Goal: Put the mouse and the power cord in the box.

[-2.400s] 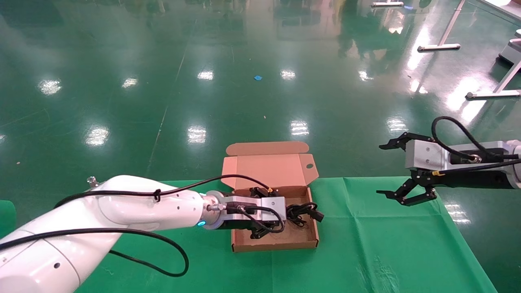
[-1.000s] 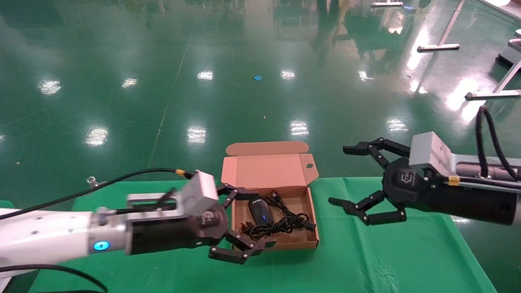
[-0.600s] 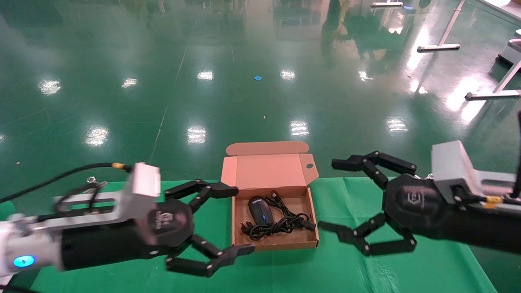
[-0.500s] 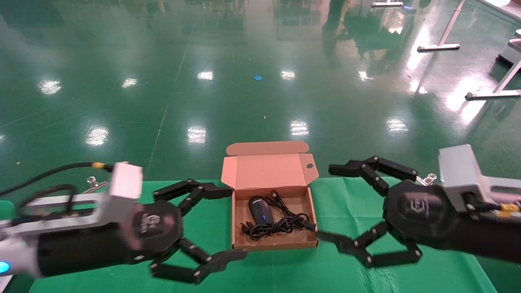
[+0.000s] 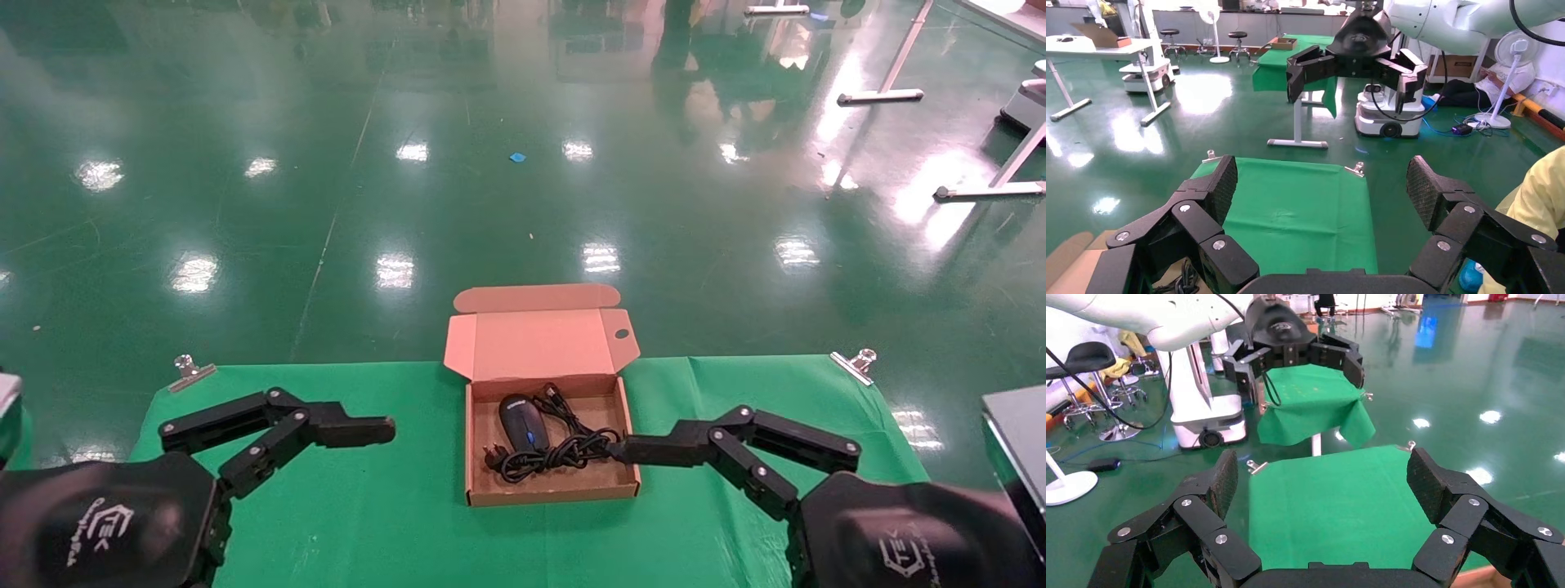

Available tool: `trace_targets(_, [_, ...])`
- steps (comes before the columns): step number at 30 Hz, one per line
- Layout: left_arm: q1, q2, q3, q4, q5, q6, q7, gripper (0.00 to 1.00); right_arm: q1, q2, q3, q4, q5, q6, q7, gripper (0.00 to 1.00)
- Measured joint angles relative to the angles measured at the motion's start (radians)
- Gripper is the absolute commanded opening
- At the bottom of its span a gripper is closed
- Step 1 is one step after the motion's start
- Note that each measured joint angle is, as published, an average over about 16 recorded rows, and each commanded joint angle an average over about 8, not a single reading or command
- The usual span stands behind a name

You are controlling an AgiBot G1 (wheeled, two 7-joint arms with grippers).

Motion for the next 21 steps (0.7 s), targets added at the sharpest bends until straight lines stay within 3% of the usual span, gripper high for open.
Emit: trace_targets(21, [0.001,-0.001,0.0,0.0,0.0,0.0,-0.001,1.0,-0.001,0.0,0.0,0.0,0.0,0.0,0.003,1.0])
